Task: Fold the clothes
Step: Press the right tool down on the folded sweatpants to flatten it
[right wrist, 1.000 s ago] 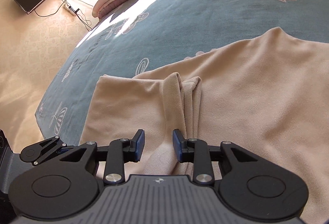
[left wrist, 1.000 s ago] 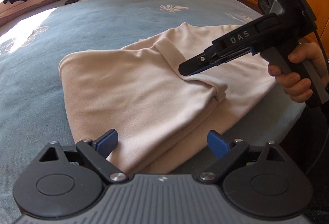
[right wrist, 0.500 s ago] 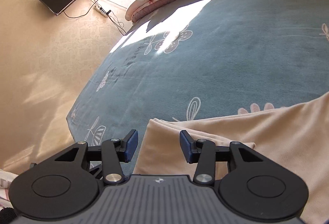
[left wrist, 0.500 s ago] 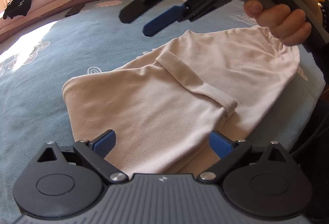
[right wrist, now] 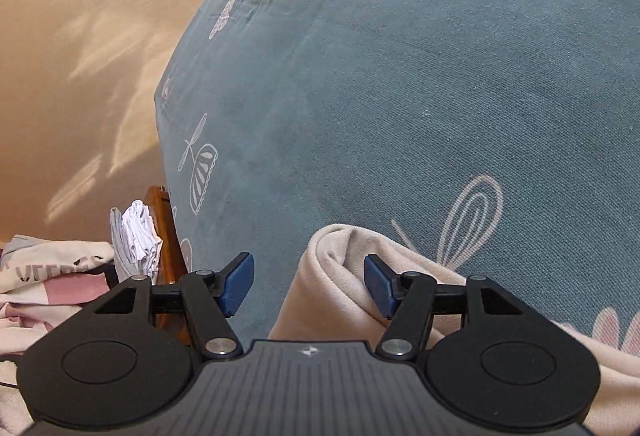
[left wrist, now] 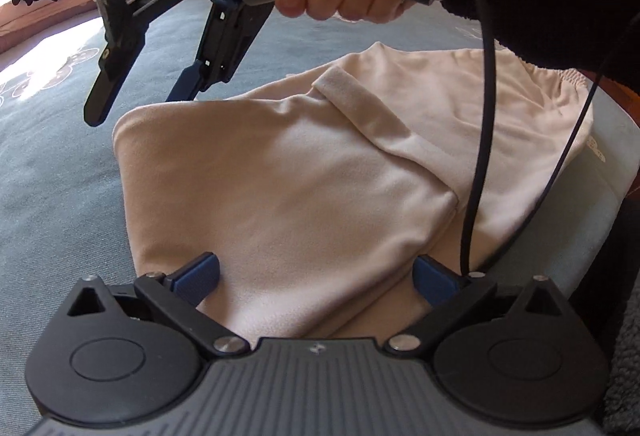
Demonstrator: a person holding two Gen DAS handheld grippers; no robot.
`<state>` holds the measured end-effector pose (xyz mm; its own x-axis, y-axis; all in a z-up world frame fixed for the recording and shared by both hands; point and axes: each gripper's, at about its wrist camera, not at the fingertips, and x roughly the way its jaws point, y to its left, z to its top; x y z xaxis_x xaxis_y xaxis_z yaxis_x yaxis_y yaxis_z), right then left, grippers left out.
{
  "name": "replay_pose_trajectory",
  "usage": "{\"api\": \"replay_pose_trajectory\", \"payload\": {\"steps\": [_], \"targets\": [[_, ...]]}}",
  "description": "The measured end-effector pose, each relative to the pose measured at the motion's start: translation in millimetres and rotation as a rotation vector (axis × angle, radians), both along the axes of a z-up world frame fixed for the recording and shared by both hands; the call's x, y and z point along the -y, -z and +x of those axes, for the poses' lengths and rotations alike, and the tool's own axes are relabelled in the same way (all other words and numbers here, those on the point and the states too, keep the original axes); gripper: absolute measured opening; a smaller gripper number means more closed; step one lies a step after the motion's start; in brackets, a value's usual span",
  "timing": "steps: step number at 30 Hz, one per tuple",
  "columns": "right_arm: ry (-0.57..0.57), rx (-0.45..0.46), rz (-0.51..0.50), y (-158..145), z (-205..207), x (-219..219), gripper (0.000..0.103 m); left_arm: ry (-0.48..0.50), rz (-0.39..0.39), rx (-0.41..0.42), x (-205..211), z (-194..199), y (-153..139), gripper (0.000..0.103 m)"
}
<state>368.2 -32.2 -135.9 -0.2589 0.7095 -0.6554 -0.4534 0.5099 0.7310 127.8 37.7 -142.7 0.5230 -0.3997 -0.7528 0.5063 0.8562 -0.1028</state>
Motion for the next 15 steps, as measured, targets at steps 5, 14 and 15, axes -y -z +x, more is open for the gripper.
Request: {"api": "replay_pose_trajectory", "payload": {"steps": [5, 14, 15], "targets": [[-0.066, -0.106, 0.038, 18, 6, -20, 0.071, 0.009, -0.1, 0.034, -16, 9, -11, 0.102], [0.01, 0.069, 0.013, 18, -2, -17, 0.017, 0.002, -0.058, -0.005, -12, 17, 8, 0.102], [0.02, 0.101, 0.011, 15, -5, -16, 0.017, 0.009, -0.051, -0.006, -11, 16, 4, 0.102]]}}
